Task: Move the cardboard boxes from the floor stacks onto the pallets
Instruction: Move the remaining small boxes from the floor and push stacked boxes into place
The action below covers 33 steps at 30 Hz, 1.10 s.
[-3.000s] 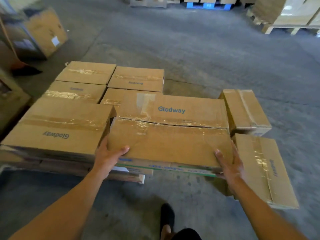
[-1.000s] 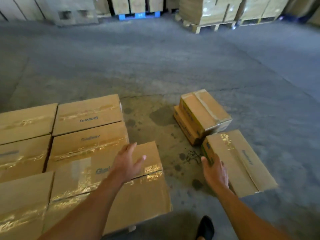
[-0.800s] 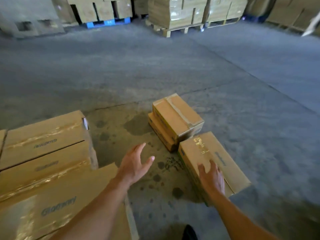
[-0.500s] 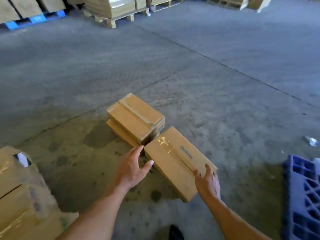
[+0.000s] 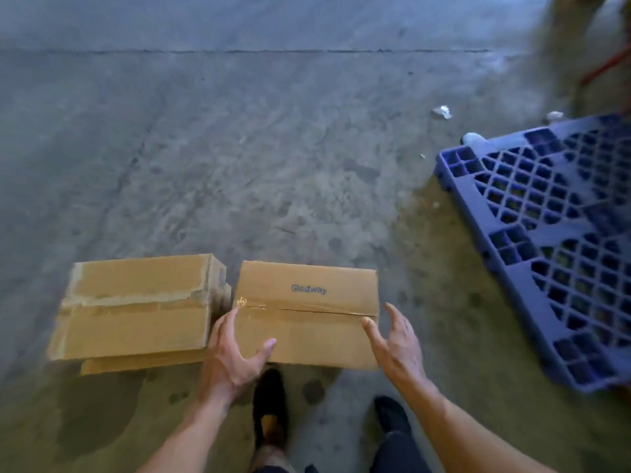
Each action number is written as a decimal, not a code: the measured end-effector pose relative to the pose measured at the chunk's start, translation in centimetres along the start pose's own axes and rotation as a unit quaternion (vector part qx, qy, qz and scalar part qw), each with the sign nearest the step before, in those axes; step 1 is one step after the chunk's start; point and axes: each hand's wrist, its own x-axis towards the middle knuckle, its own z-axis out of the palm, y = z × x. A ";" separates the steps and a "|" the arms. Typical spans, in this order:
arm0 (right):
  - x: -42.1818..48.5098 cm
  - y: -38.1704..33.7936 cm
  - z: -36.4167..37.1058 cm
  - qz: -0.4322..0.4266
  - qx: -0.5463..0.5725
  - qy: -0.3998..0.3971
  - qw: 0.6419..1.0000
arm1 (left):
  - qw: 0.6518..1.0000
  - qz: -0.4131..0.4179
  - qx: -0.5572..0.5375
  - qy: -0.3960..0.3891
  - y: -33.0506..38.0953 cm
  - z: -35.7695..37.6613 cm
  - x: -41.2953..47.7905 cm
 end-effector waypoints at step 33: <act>12.9 22.2 21.6 0.146 0.081 0.076 0.983 | 0.993 -0.072 -0.072 -0.063 -29.7 18.7 13.2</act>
